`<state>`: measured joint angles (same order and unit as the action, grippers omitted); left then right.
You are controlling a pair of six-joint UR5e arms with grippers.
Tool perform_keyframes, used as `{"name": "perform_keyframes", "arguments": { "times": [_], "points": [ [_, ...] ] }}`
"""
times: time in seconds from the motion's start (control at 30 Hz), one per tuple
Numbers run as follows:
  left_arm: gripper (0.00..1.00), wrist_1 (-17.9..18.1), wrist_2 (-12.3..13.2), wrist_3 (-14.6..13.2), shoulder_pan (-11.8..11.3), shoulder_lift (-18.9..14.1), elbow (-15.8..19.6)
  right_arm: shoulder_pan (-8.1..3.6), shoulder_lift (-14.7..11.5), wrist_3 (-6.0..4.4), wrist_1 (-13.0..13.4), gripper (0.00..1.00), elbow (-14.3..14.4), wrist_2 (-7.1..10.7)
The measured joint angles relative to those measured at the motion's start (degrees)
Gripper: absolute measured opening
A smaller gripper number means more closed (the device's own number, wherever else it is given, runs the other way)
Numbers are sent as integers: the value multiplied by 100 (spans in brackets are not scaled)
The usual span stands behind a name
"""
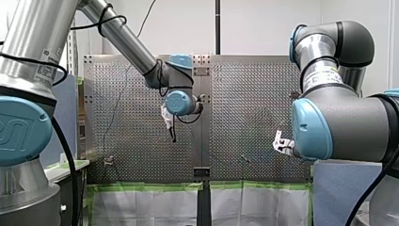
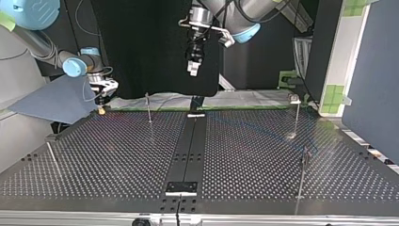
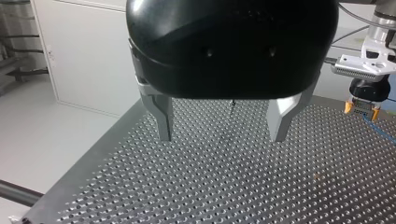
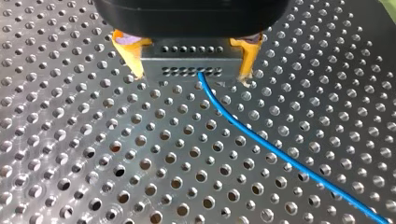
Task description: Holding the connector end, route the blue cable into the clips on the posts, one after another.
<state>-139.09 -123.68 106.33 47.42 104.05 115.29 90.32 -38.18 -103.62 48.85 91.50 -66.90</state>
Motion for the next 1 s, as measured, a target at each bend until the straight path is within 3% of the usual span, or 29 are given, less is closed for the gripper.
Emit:
{"name": "perform_keyframes", "arguments": {
  "times": [0.33, 0.5, 0.7, 1.0],
  "points": [
    [100, 20, 14, -5, -44, -423, 484, -63, -330, 15, -215, 0, -37, -46],
    [100, 62, 40, -12, -87, -454, 765, -60, -555, 15, -380, 0, -39, -92],
    [100, 145, 57, -72, -162, -456, 1101, -46, -815, 15, -401, 0, -38, -104],
    [100, 346, 138, -238, -265, -455, 1515, -20, -896, 8, -406, 0, -38, -89]
  ]
}}
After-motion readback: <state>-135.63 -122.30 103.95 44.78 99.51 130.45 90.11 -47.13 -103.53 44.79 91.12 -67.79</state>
